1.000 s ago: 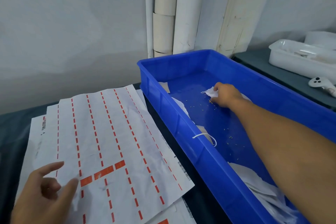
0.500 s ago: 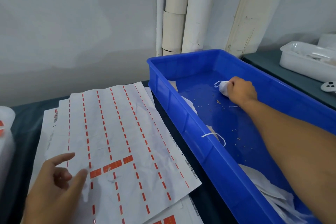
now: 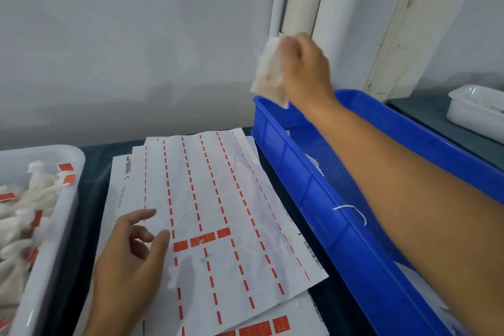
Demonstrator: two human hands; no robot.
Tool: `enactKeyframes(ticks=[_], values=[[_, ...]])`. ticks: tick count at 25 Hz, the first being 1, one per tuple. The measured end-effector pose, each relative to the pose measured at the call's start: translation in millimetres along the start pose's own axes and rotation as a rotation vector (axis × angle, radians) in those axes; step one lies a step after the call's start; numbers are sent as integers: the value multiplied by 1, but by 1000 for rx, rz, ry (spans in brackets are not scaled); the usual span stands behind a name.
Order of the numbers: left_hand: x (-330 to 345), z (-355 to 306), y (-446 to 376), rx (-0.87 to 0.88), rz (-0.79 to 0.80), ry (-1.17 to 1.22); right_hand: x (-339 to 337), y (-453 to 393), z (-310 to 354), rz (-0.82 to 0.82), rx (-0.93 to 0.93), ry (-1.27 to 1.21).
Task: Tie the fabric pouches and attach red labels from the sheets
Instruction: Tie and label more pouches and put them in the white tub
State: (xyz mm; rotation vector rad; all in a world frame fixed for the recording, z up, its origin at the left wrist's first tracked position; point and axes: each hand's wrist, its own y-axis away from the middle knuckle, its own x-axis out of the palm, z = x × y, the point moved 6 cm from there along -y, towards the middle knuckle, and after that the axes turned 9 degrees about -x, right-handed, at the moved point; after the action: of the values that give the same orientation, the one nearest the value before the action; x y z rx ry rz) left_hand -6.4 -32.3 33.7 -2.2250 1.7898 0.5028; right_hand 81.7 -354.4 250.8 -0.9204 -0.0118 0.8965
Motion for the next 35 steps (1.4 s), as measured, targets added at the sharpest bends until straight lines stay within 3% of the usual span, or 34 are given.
enactKeyframes(ticks=[5,10,13,16,22,29,32,35], values=[[-7,-3,-1,22,-36,135,116,43,83,373,30,-246],[-20,4,-8,-84,-63,465,177,119,93,649,76,-373],[-23,6,-11,-122,-67,551,180,167,80,679,46,-337],[-20,4,-8,-29,17,491,167,203,65,697,-4,-334],[-7,-4,0,103,251,374,140,231,42,680,170,-540],[-8,1,-1,23,174,327,132,241,23,598,246,-541],[-5,-1,0,37,186,303,131,241,24,582,168,-468],[-2,2,-2,-7,223,347,129,239,16,547,203,-459]])
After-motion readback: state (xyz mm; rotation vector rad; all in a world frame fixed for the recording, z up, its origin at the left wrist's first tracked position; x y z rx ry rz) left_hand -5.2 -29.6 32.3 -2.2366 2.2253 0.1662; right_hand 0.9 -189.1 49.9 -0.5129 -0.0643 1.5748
